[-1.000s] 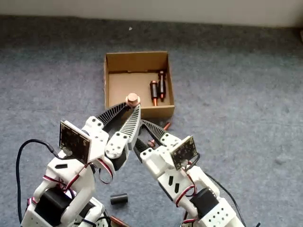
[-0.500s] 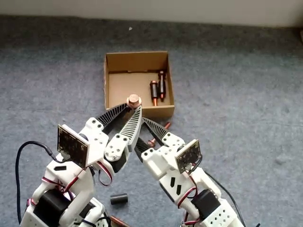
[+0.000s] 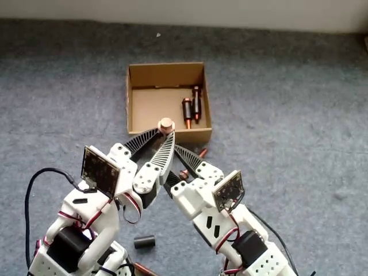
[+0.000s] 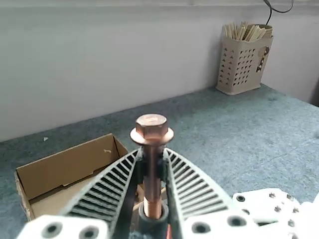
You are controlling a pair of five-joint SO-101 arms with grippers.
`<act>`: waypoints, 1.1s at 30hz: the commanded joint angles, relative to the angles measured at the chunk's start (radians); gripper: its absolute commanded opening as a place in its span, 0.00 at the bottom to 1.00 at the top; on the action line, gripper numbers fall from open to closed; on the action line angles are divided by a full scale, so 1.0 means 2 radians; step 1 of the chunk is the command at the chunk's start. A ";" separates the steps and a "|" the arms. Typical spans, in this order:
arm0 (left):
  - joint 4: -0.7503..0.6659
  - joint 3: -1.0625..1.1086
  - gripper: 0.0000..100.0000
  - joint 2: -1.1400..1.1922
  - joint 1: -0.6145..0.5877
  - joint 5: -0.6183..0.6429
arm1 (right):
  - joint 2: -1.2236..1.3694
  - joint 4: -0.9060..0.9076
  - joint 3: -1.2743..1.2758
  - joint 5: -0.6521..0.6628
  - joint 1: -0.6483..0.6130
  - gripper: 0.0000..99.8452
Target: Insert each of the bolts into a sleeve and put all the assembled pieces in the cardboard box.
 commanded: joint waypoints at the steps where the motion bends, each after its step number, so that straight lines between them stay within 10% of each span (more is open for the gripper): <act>1: 0.016 0.007 0.01 -0.006 -0.005 -0.057 | -0.013 -0.011 0.035 0.004 -0.003 0.00; 12: 0.095 0.003 0.19 -0.007 -0.019 -0.072 | -0.010 -0.010 0.037 0.003 -0.003 0.00; 24: 0.222 -0.119 0.21 -0.007 -0.201 -0.072 | -0.009 0.070 0.032 -0.005 0.030 0.00; 33: 0.237 0.017 0.21 -0.007 -0.353 -0.071 | 0.007 0.104 -0.055 -0.038 0.099 0.00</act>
